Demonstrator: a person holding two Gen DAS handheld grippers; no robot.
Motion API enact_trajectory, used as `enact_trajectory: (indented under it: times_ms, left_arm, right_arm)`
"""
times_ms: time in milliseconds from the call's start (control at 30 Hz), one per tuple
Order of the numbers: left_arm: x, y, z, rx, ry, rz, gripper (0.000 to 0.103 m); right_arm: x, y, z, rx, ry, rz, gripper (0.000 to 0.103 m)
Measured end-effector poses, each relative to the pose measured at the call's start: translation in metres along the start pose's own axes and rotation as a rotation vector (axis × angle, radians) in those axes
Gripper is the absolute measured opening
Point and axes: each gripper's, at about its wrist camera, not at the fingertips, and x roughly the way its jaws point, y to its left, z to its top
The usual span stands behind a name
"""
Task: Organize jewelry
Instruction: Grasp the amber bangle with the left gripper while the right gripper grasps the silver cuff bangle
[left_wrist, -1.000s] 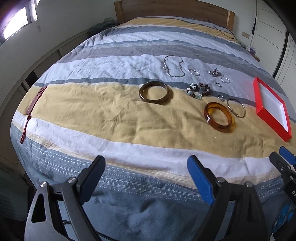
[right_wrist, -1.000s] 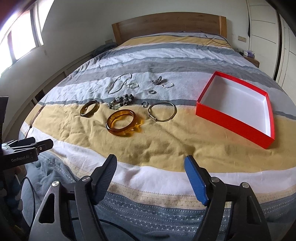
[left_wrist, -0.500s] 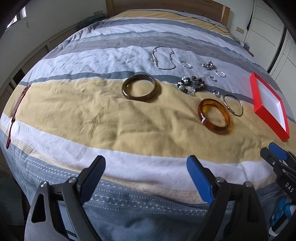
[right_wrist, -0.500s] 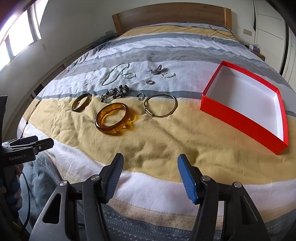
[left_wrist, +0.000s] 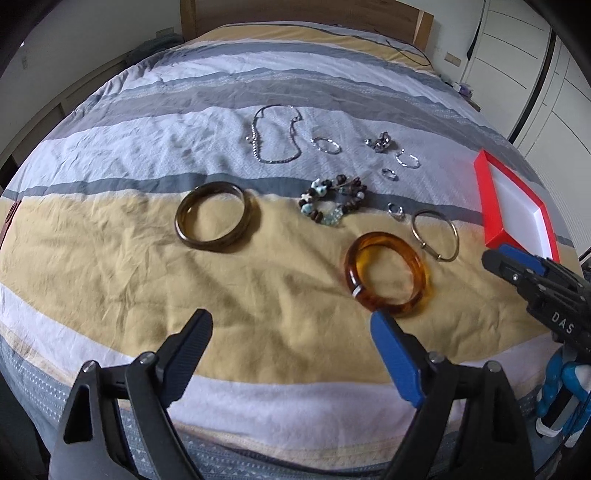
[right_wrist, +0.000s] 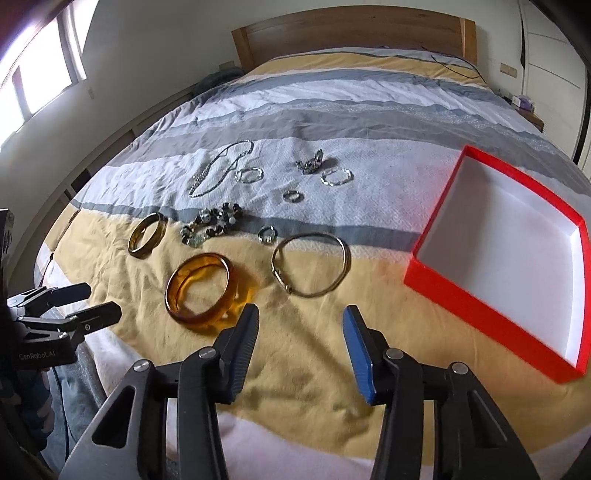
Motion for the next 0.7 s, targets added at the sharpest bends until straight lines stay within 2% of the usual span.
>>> enact_trajectory:
  times_ms: [133, 300, 367, 433, 700]
  left_arm:
    - [0.015, -0.008, 0.014, 0.02, 0.01, -0.021, 0.078]
    - [0.042, -0.014, 0.023, 0.026, 0.063, -0.053, 0.066]
    - [0.051, -0.018, 0.025, 0.037, 0.076, -0.056, 0.065]
    - [0.059, -0.021, 0.026, 0.046, 0.089, -0.051, 0.064]
    - [0.087, -0.029, 0.028, 0.099, 0.129, -0.004, 0.064]
  right_arm:
    - [0.023, -0.004, 0.026, -0.036, 0.017, 0.007, 0.044]
    - [0.057, -0.01, 0.034, -0.054, 0.073, 0.006, 0.039]
    - [0.068, -0.013, 0.035, -0.063, 0.091, 0.002, 0.038]
    - [0.076, -0.013, 0.037, -0.077, 0.1, 0.002, 0.028]
    - [0.1, -0.01, 0.042, -0.118, 0.135, -0.022, 0.024]
